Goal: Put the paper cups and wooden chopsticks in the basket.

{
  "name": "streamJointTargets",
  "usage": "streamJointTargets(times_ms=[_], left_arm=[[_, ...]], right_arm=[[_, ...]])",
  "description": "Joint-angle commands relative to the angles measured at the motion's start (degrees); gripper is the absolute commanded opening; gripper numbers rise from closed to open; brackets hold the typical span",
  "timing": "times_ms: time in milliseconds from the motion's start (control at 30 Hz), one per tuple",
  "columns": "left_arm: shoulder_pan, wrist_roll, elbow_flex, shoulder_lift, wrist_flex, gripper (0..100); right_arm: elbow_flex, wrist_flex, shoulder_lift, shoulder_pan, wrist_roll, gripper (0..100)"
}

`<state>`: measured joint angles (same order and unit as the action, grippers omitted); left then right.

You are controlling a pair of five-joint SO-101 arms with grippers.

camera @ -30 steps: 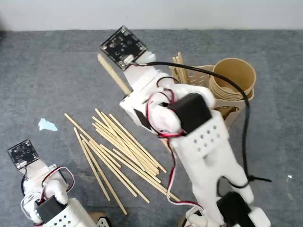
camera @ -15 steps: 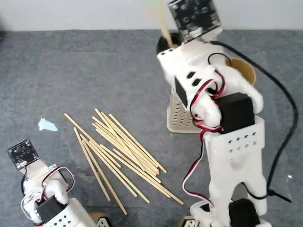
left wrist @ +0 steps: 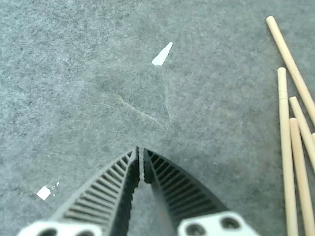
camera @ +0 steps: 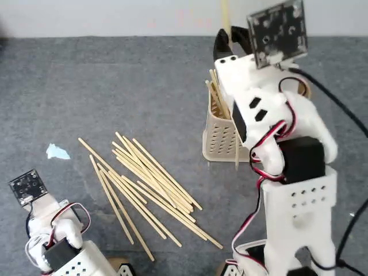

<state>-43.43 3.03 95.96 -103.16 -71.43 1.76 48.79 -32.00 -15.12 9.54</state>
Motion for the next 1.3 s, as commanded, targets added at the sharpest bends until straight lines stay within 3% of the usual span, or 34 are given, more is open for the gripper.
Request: streamJointTargets(times_ms=[0,333,533,733,1100,1267], left_arm=[[0.26,-0.62,-0.22,-0.62,1.14,1],[0.26,-0.62,-0.22,-0.62,1.14,1],[0.26,-0.62,-0.22,-0.62,1.14,1],[0.26,-0.62,-0.22,-0.62,1.14,1],[0.26,-0.62,-0.22,-0.62,1.14,1],[0.26,-0.62,-0.22,-0.62,1.14,1]], right_arm=[[-8.79,-11.30,-4.00,1.27,-0.09,0.9],[-17.58,-21.93,-4.00,2.59,-0.26,0.9],[-25.93,-22.81,-4.62,2.68,-0.53,1.3],[-27.87,-21.67,-4.62,3.82,-0.53,10.7],[-7.91,2.15,-4.44,3.30,-5.19,10.7],[-2.37,14.55,-4.44,-3.03,-5.36,10.7]])
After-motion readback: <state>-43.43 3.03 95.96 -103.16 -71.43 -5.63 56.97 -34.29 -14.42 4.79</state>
